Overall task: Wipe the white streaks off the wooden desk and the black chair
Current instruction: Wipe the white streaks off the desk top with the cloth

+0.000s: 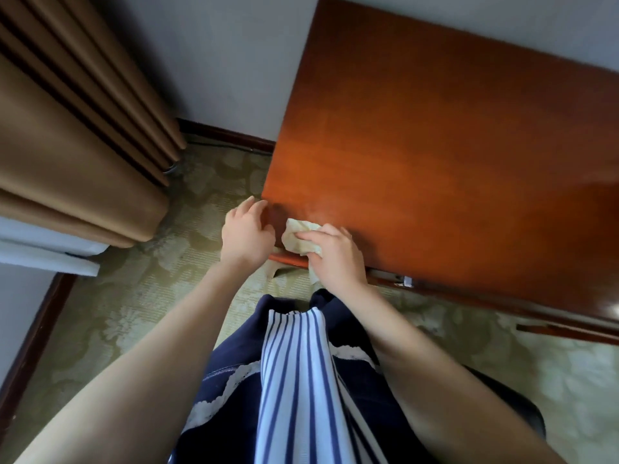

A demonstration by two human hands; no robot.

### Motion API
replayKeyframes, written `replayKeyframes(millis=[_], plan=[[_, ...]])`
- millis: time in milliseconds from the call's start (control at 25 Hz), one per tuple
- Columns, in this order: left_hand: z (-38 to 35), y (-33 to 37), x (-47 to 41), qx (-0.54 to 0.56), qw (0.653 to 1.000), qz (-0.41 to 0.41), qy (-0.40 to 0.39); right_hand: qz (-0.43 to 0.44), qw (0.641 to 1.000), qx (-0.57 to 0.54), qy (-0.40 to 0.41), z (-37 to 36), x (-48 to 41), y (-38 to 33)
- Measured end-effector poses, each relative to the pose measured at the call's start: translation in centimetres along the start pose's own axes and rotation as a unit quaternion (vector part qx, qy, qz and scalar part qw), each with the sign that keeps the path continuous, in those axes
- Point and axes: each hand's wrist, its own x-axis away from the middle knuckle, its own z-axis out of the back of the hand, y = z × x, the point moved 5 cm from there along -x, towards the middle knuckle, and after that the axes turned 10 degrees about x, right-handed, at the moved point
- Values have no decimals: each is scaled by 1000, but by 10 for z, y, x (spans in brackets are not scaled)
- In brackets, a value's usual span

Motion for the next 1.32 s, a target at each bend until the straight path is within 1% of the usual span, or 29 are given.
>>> replayKeyframes(millis=[40,200,320,480,640,760,840,920,960,1000,1080,1160,1240,1320], plan=[[-10,12,0,-23,999,-32,-9,-22,1000,-9,12,2,4,11],[-62,65,10,-58,986,-107,-112,-100,994,-22,46,15,16,59],[-92,87,13,-91,975,-128,-159,-165,981,-33,92,28,28,98],[-121,115,11,-120,965,-140,-189,-236,960,-45,141,48,51,157],[-147,141,6,-166,950,-159,-212,-335,924,-39,177,69,78,224],[-160,145,3,-202,939,-141,-240,-411,882,-39,226,87,92,266],[-163,145,2,-222,933,-138,-246,-448,859,-47,244,93,93,278],[-159,147,0,-239,930,-141,-242,-475,845,-54,241,92,86,275],[-155,148,-2,-241,930,-139,-239,-479,844,-55,236,92,81,270],[-151,150,-4,-245,931,-137,-235,-474,850,-50,223,91,73,263],[-143,153,-11,-250,931,-127,-234,-433,883,-23,178,90,54,245],[-139,154,-16,-233,934,-115,-246,-364,922,10,135,87,31,216],[-138,152,-17,-192,942,-110,-251,-283,953,28,102,81,12,181],[-136,146,-14,-153,955,-110,-229,-197,977,43,73,71,-1,145]])
